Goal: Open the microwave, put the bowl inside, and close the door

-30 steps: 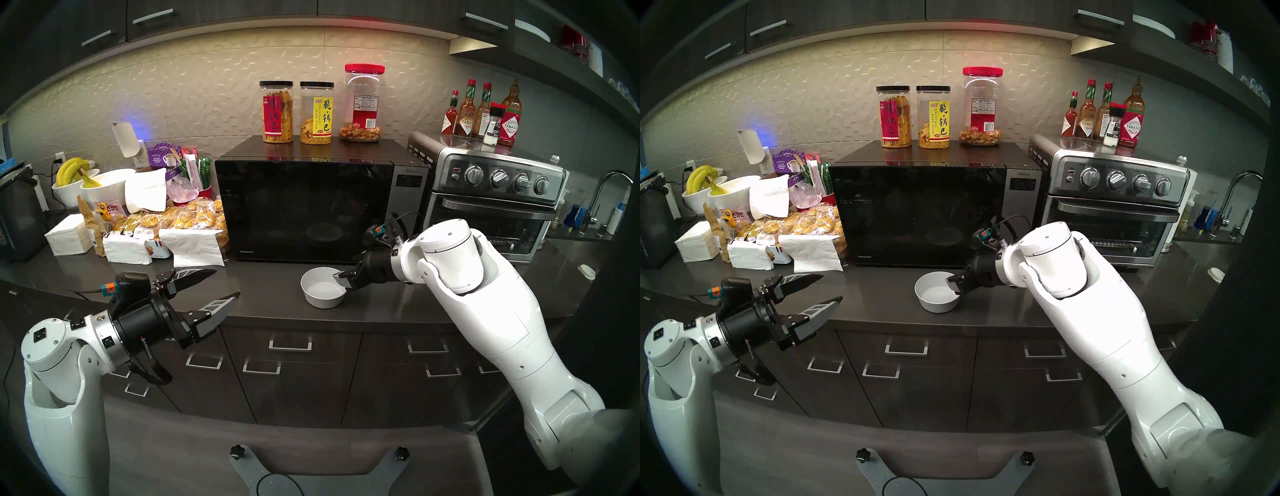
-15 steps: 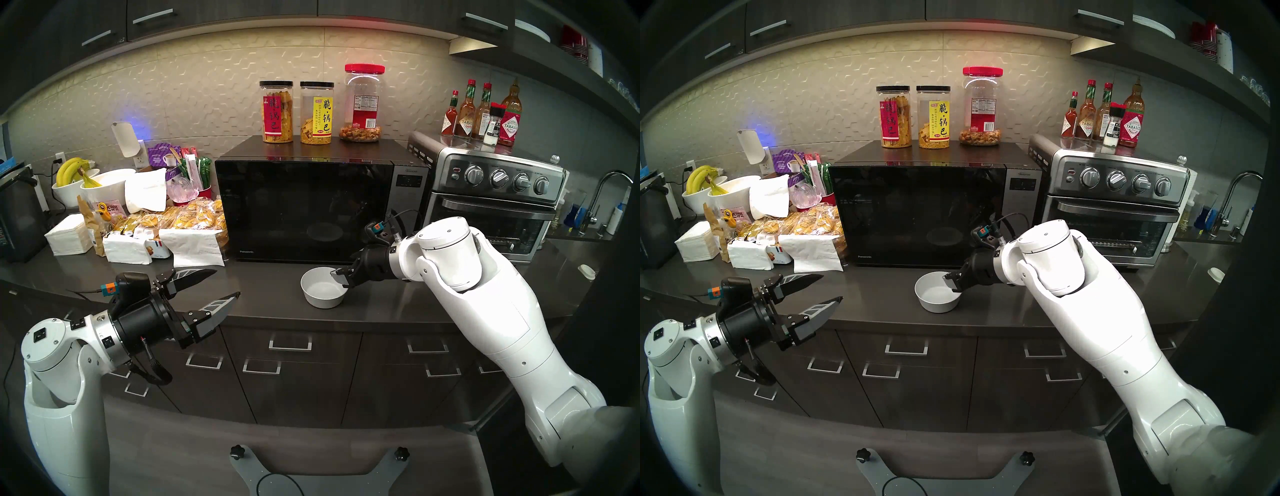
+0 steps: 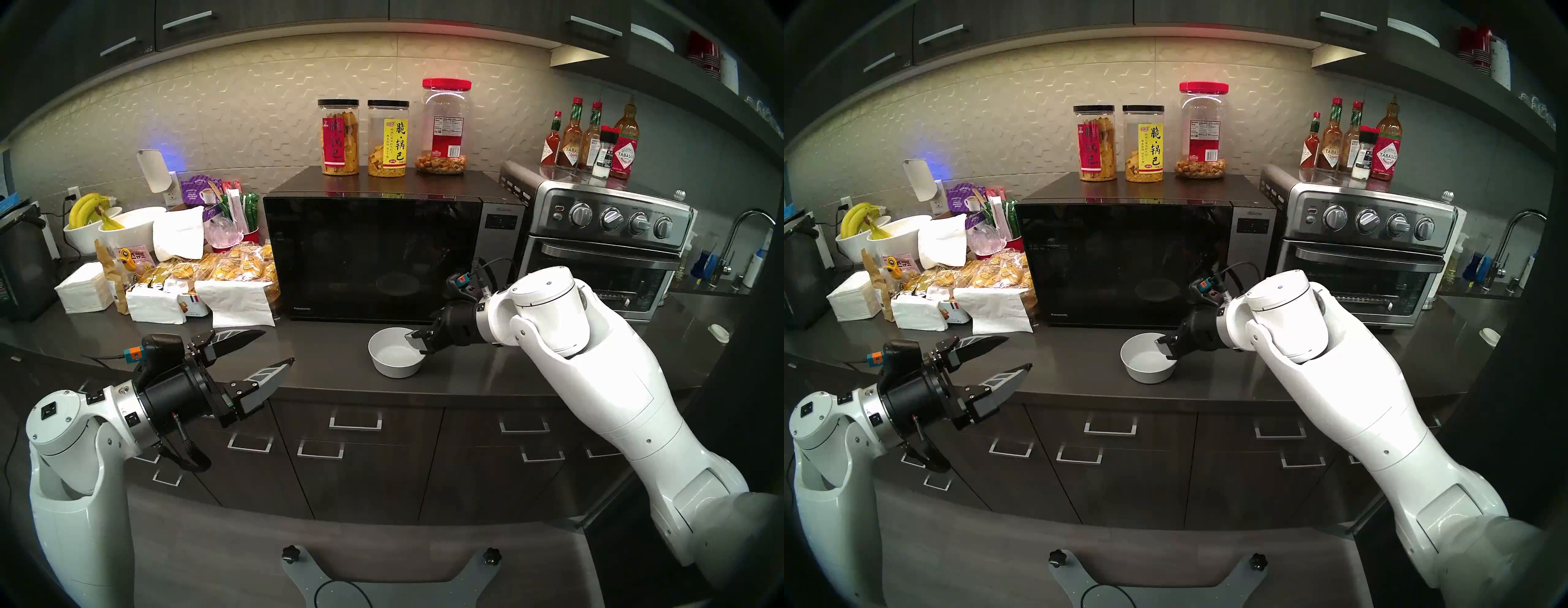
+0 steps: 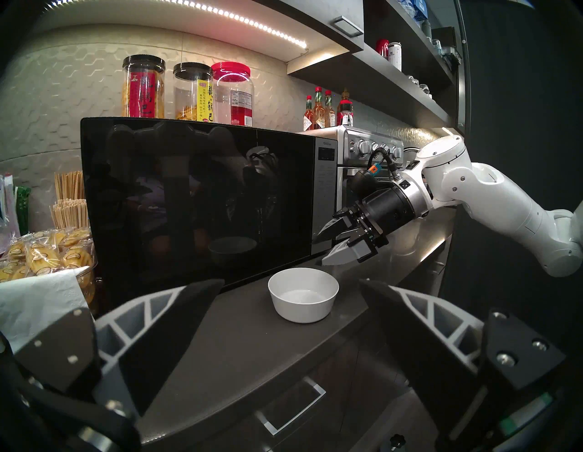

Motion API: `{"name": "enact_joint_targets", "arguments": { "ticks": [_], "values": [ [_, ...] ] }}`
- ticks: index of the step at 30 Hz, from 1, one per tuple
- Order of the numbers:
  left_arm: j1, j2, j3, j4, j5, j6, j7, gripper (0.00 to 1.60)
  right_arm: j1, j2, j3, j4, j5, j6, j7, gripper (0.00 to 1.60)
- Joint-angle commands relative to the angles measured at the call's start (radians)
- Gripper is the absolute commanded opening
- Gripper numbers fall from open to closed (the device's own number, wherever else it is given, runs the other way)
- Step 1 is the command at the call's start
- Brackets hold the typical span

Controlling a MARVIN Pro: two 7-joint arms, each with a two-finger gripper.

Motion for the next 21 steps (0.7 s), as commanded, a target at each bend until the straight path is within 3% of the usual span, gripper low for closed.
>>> {"name": "enact_joint_targets", "arguments": {
  "ticks": [1, 21],
  "values": [
    [-0.002, 0.001, 0.001, -0.011, -0.002, 0.002, -0.002, 1.60, 0.038, -0.016, -0.008, 0.002, 0.048, -0.003, -0.081, 1.60],
    [-0.003, 0.000, 0.001, -0.011, -0.001, 0.003, -0.003, 1.60, 0.073, -0.036, -0.091, 0.045, 0.209, -0.003, -0.330, 1.60]
  ]
}}
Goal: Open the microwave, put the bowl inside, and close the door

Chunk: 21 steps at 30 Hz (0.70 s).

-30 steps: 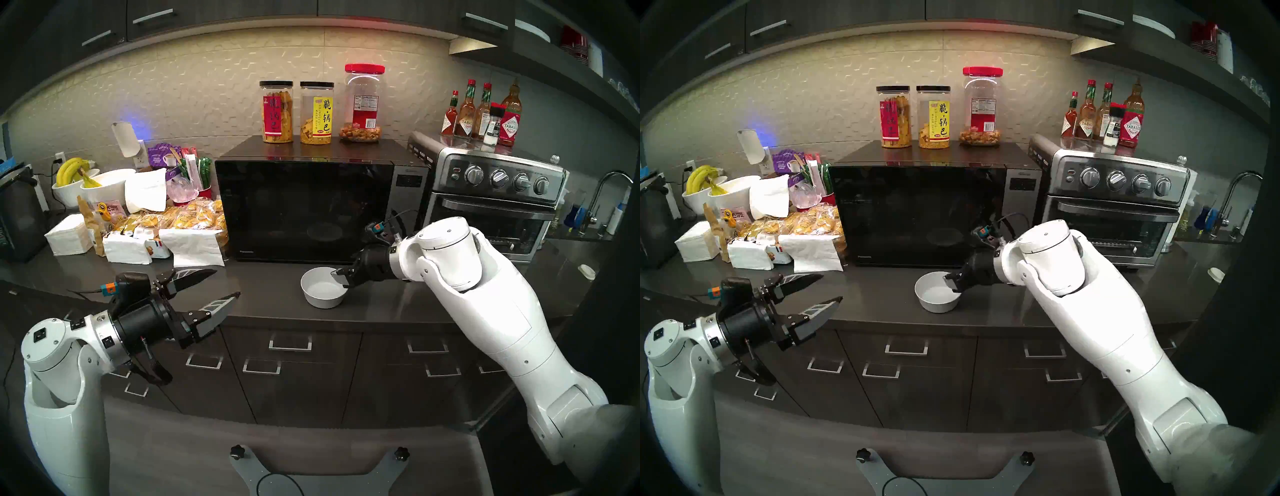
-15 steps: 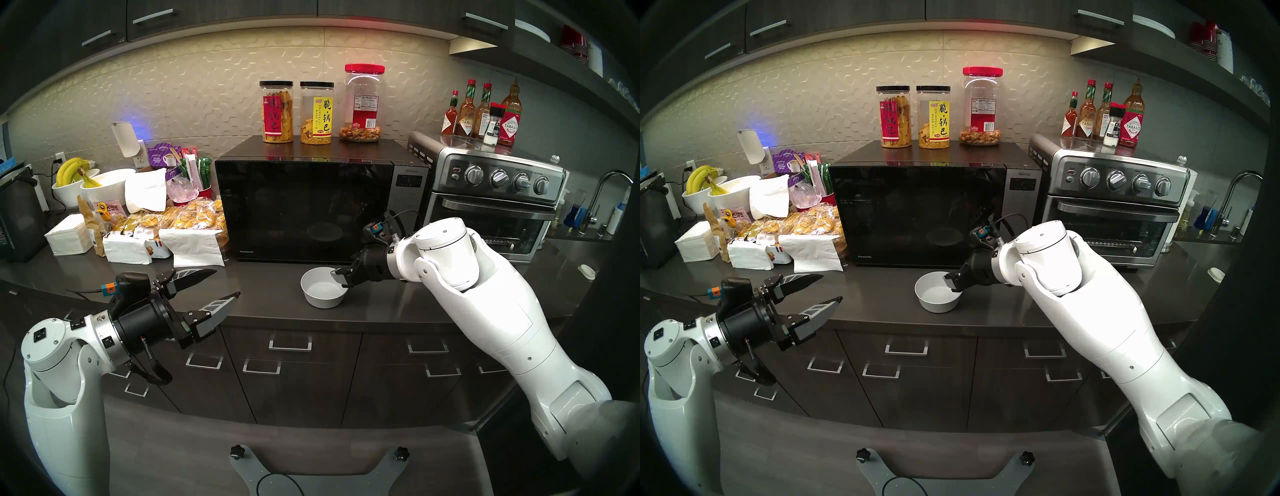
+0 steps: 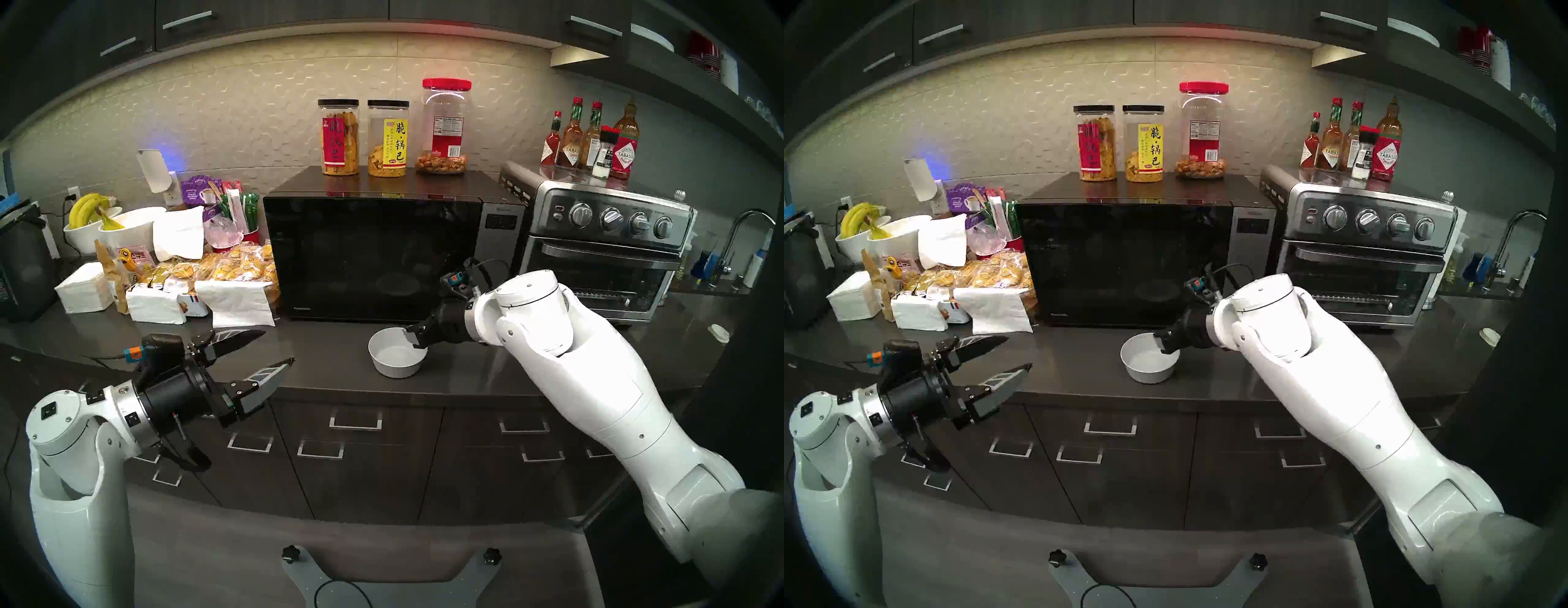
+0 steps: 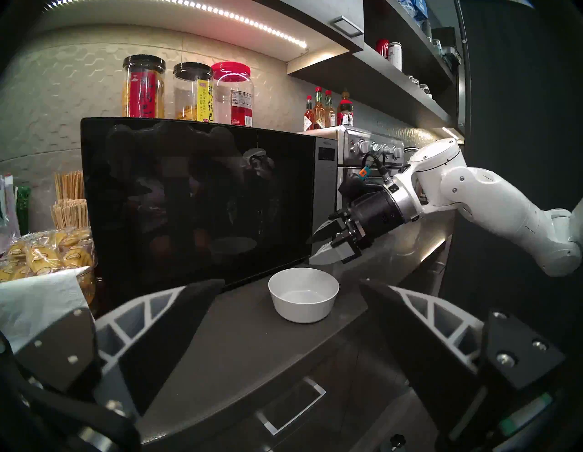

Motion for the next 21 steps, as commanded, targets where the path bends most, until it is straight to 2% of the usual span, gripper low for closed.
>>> {"name": "enact_joint_targets", "arguments": {
  "ticks": [1, 15, 21],
  "values": [
    [-0.002, 0.001, 0.001, -0.011, -0.002, 0.003, -0.002, 1.60, 0.042, -0.003, -0.020, 0.003, 0.063, -0.003, -0.073, 1.60],
    [-0.002, 0.001, 0.001, -0.011, -0.001, 0.003, -0.003, 1.60, 0.102, -0.002, -0.114, 0.070, 0.217, -0.003, -0.249, 1.60],
    [-0.003, 0.000, 0.001, -0.011, -0.001, 0.004, -0.004, 1.60, 0.132, 0.011, -0.160, 0.088, 0.305, -0.003, -0.333, 1.60]
  ]
}}
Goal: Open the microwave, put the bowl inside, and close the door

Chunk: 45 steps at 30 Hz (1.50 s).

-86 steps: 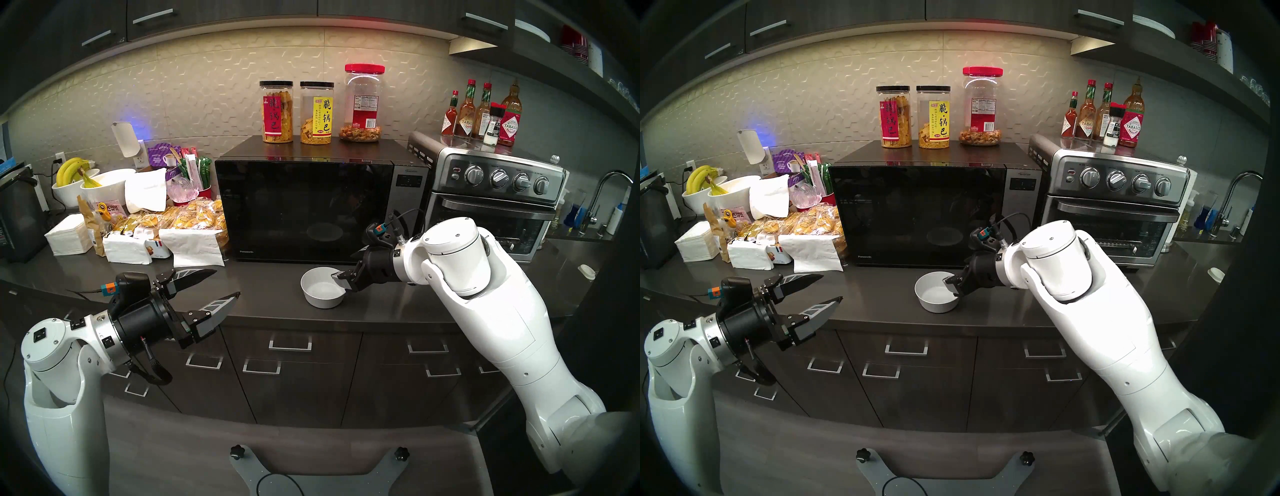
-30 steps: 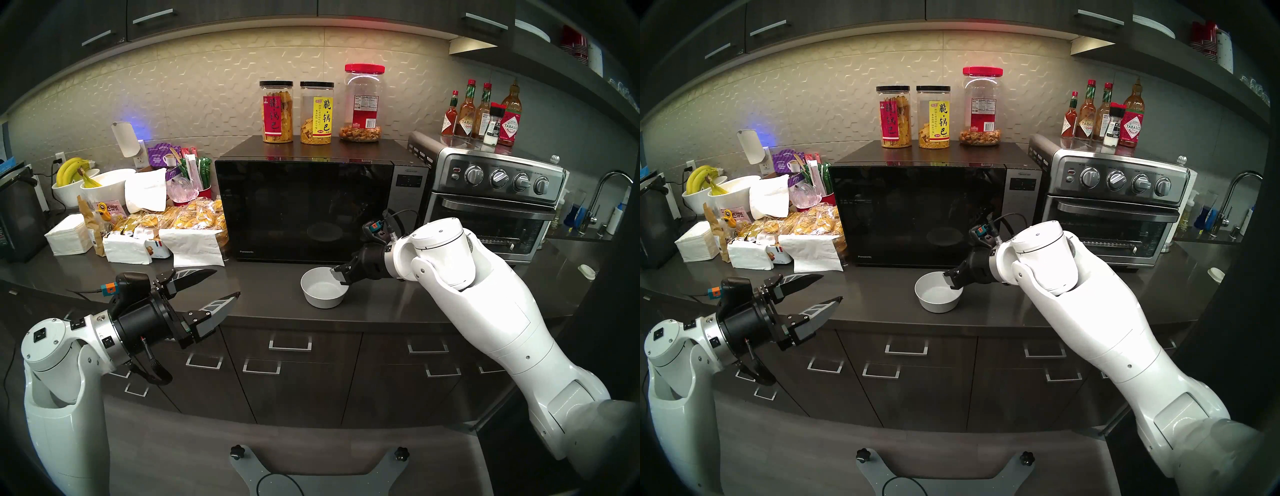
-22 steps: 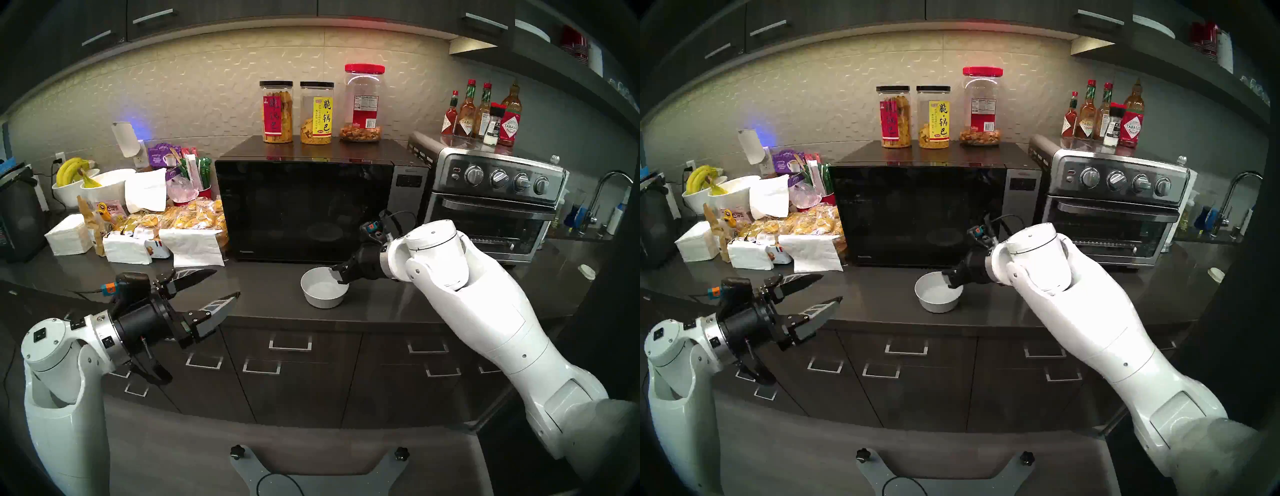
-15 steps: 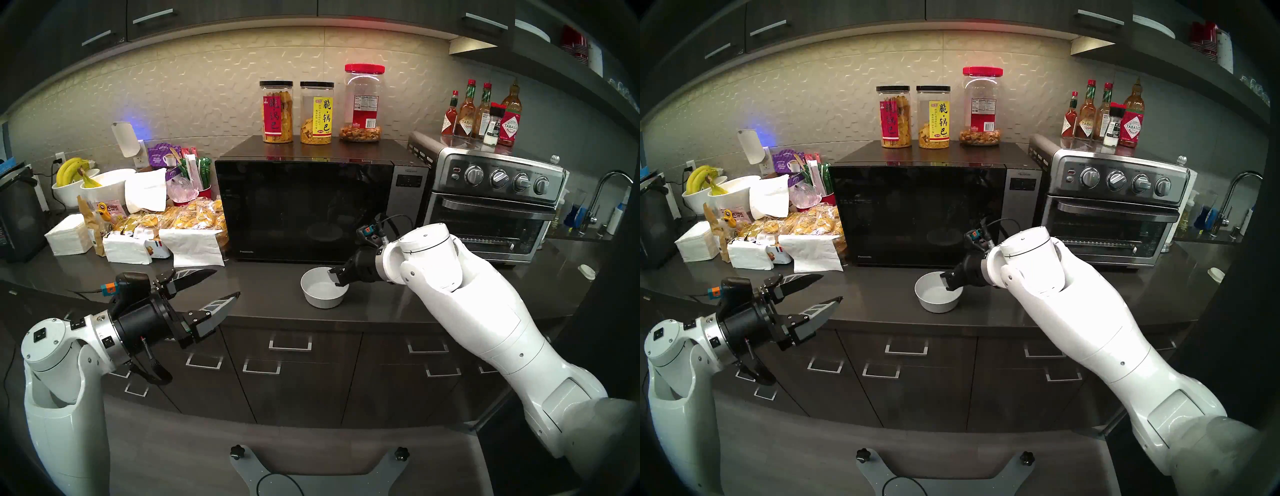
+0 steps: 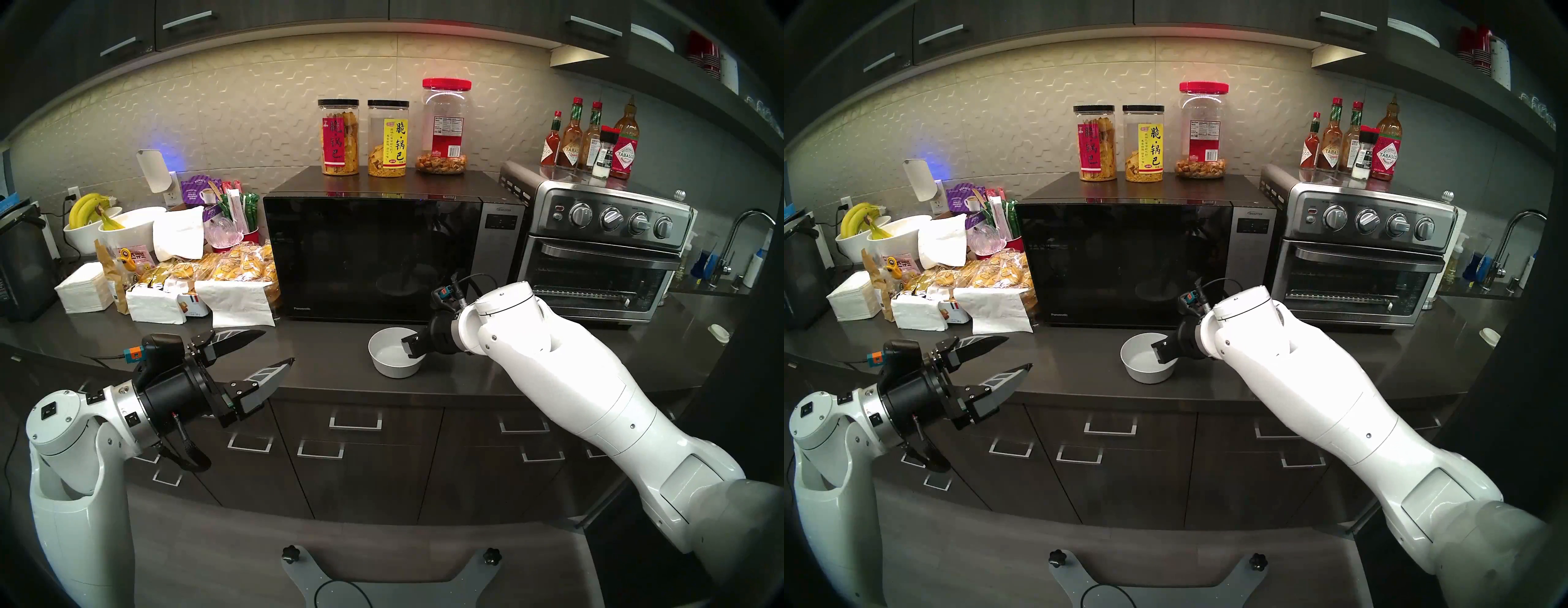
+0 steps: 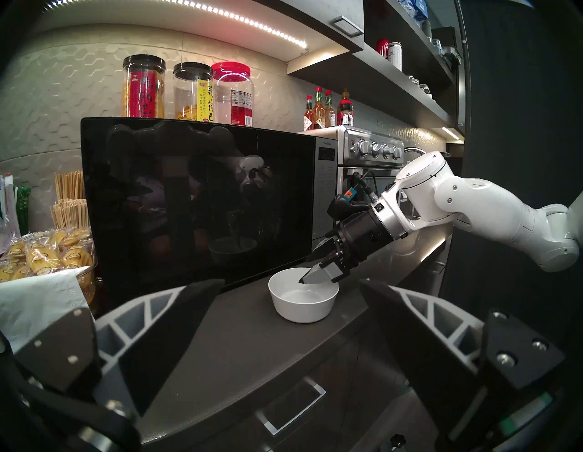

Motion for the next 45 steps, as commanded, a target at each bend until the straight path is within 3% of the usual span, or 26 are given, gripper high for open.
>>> {"name": "enact_joint_targets", "arguments": {
  "ticks": [1, 14, 16, 17, 18, 19, 22, 25, 31, 45],
  "values": [
    [-0.002, 0.001, 0.001, -0.011, -0.003, 0.003, -0.002, 1.60, 0.067, 0.013, -0.029, -0.001, 0.086, -0.003, -0.081, 1.60],
    [-0.002, 0.001, 0.001, -0.012, -0.002, 0.004, -0.003, 1.60, 0.126, 0.040, -0.119, 0.003, 0.280, -0.003, -0.247, 1.60],
    [-0.002, 0.000, 0.001, -0.012, -0.001, 0.004, -0.004, 1.60, 0.135, 0.044, -0.132, 0.003, 0.307, -0.003, -0.268, 1.48],
    [-0.002, 0.000, 0.001, -0.012, -0.001, 0.004, -0.004, 1.60, 0.140, 0.046, -0.139, 0.003, 0.324, -0.003, -0.282, 1.26],
    [-0.002, 0.000, 0.001, -0.012, -0.001, 0.005, -0.004, 1.60, 0.145, 0.046, -0.148, 0.007, 0.338, -0.003, -0.293, 1.16],
    [-0.003, 0.000, 0.001, -0.012, -0.001, 0.005, -0.004, 1.60, 0.151, 0.046, -0.157, 0.010, 0.354, -0.003, -0.306, 0.87],
    [-0.003, 0.000, 0.001, -0.012, -0.001, 0.005, -0.004, 1.60, 0.165, 0.052, -0.178, 0.010, 0.397, -0.003, -0.339, 0.58],
    [-0.003, 0.000, 0.000, -0.012, -0.001, 0.005, -0.004, 1.60, 0.178, 0.054, -0.196, 0.016, 0.432, -0.003, -0.368, 0.00],
    [-0.003, -0.001, 0.000, -0.012, 0.000, 0.006, -0.005, 1.60, 0.197, 0.064, -0.220, 0.013, 0.489, -0.003, -0.413, 0.00],
    [-0.004, -0.001, 0.000, -0.012, 0.001, 0.006, -0.006, 1.60, 0.220, 0.124, -0.201, 0.023, 0.556, -0.003, -0.395, 0.00]
  ]
}}
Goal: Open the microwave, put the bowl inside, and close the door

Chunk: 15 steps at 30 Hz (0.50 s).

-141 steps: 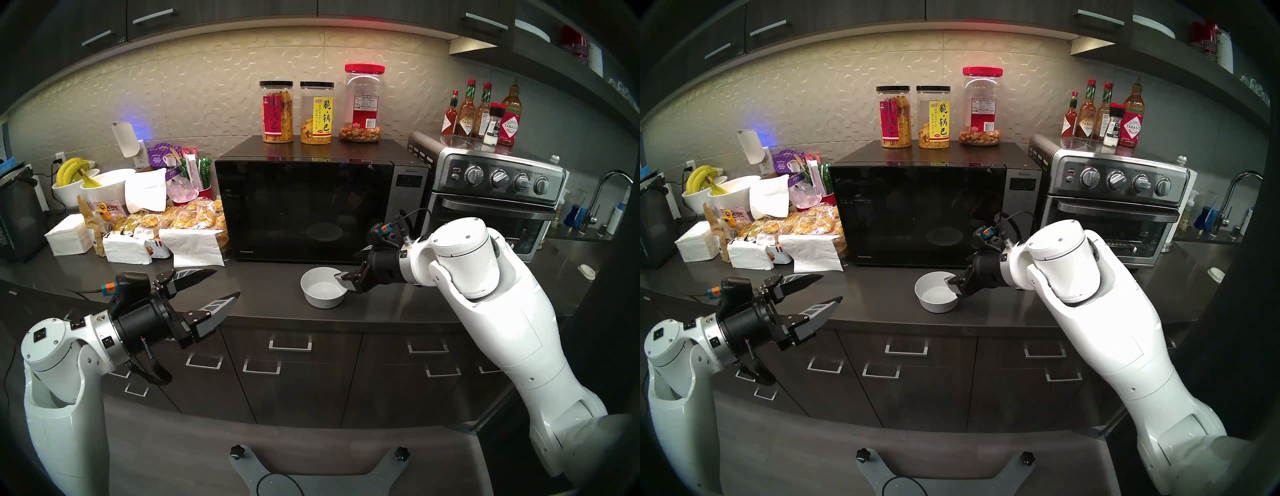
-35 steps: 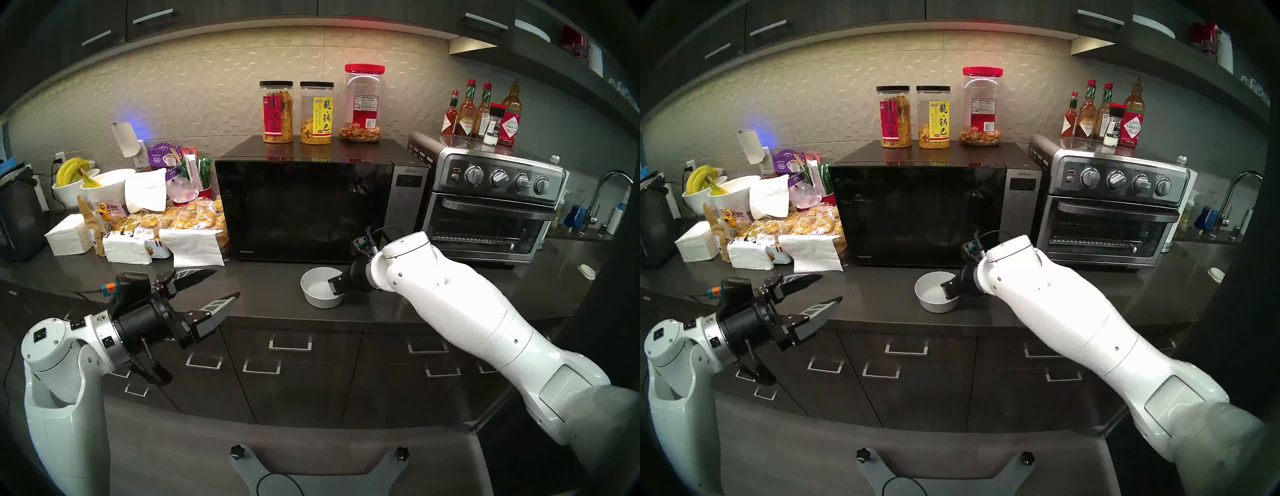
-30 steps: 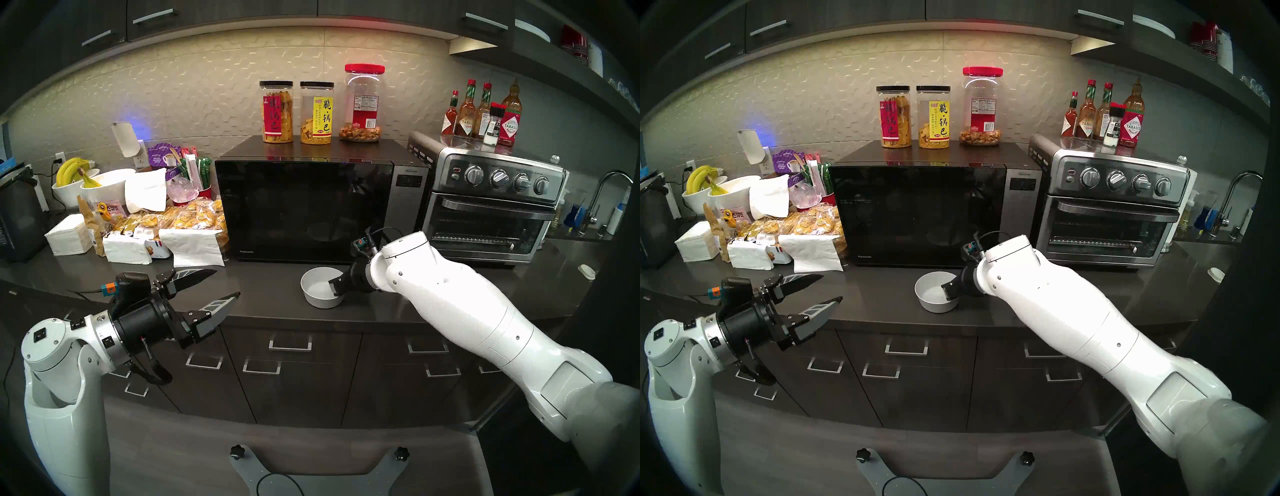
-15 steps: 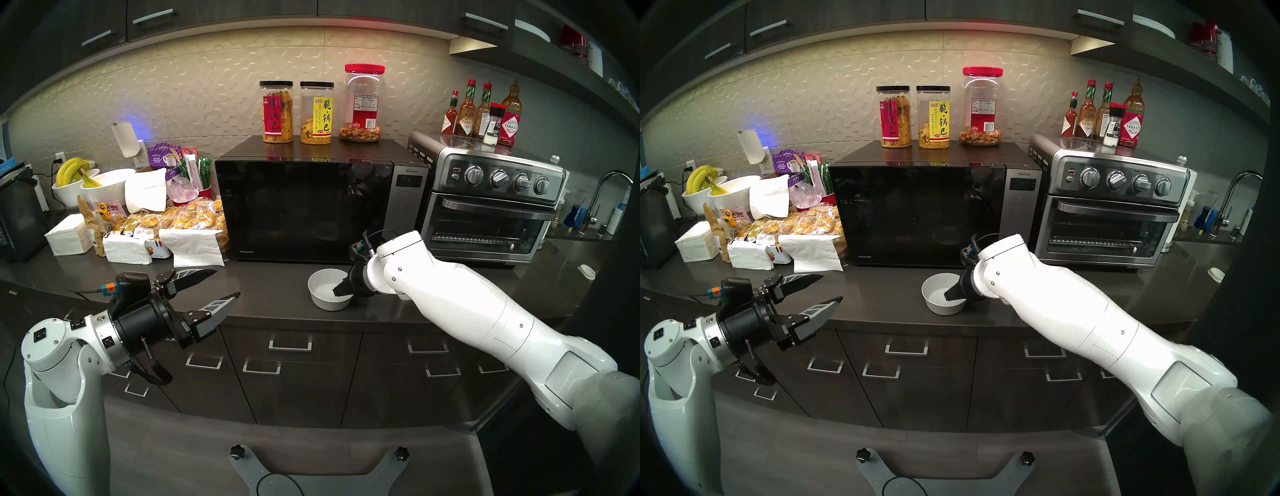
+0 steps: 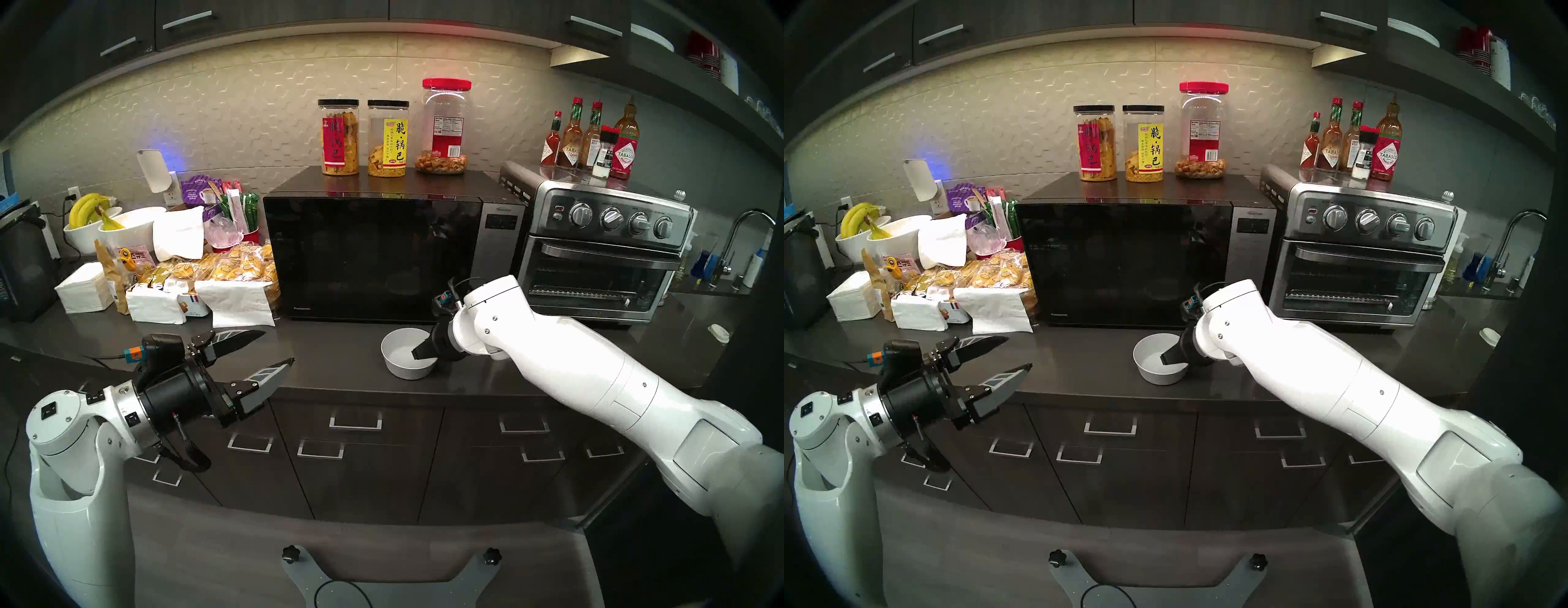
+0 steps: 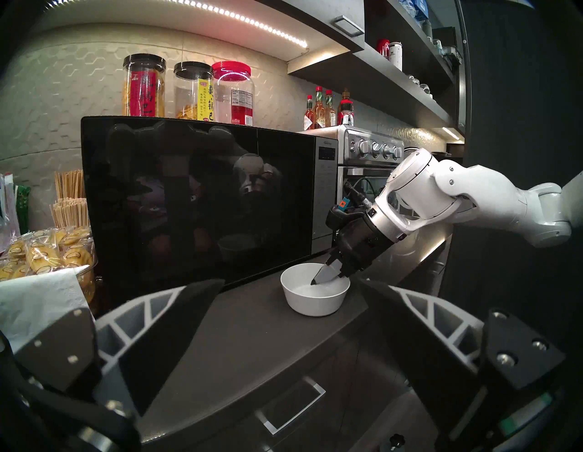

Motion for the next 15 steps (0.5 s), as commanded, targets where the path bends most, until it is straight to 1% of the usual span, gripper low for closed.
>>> {"name": "enact_joint_targets", "arguments": {
  "ticks": [1, 4, 8, 15],
  "values": [
    [-0.002, 0.001, 0.001, -0.012, -0.002, 0.002, -0.002, 1.60, 0.036, 0.039, 0.017, 0.004, 0.024, -0.002, 0.014, 0.00],
    [-0.002, 0.001, 0.001, -0.012, -0.002, 0.002, -0.003, 1.60, 0.040, 0.047, 0.020, 0.011, 0.027, -0.002, 0.020, 0.00],
    [-0.002, 0.001, 0.001, -0.012, -0.002, 0.002, -0.003, 1.60, 0.045, 0.074, 0.032, 0.014, 0.046, -0.002, 0.041, 0.00],
    [-0.002, 0.001, 0.001, -0.012, -0.001, 0.002, -0.003, 1.60, 0.045, 0.105, 0.029, 0.017, 0.043, -0.002, 0.068, 0.00]
  ]
}}
